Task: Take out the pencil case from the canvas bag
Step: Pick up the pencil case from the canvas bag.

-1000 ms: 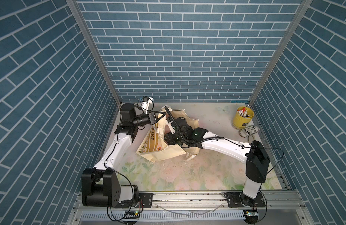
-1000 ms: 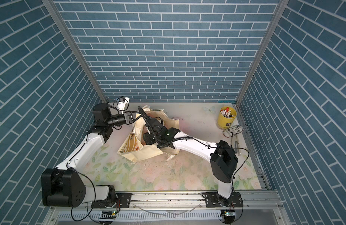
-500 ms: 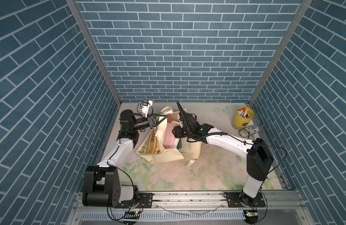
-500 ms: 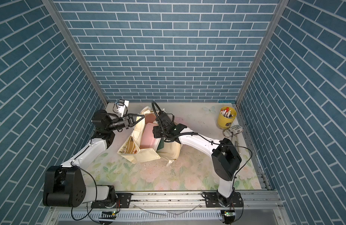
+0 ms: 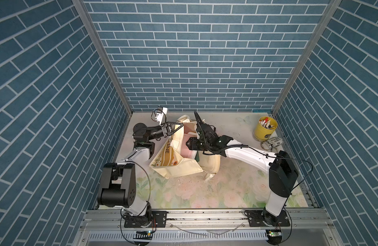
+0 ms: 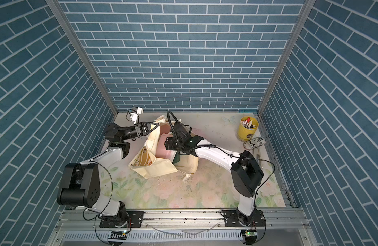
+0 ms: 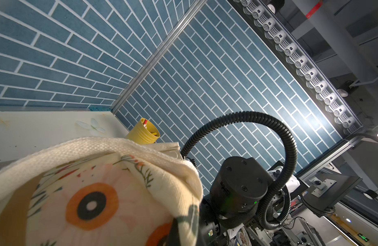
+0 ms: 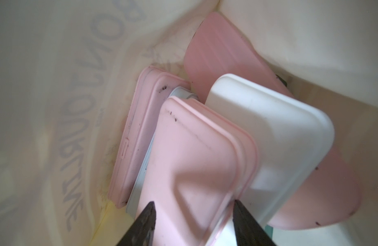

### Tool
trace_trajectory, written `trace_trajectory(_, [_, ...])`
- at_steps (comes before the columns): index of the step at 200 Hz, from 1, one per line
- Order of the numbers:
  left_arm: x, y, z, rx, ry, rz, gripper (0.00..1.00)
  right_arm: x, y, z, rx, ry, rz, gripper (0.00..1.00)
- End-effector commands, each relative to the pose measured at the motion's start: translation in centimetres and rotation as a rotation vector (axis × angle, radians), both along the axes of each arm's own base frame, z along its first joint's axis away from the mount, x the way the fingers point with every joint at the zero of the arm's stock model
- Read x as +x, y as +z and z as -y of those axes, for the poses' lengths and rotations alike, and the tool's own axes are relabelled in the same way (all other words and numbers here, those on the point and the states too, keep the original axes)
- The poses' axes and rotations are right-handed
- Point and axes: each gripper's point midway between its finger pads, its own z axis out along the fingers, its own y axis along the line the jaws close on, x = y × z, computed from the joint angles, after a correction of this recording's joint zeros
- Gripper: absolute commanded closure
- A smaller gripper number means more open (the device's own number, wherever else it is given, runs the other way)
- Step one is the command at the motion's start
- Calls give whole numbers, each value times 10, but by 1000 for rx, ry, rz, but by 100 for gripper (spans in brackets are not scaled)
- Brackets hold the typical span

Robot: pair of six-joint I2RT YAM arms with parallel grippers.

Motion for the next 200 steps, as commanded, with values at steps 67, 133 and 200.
trace_trajectory(67, [-7, 31, 0, 28, 22, 100, 100, 17, -29, 17, 57, -154, -146, 40])
trace_trajectory(133, [-24, -5, -18, 367, 227, 38, 100, 19, -34, 8, 90, -143, -180, 41])
trace_trajectory(200, [-32, -8, -14, 336, 200, 45, 100, 19, -35, -14, 174, -98, -210, 41])
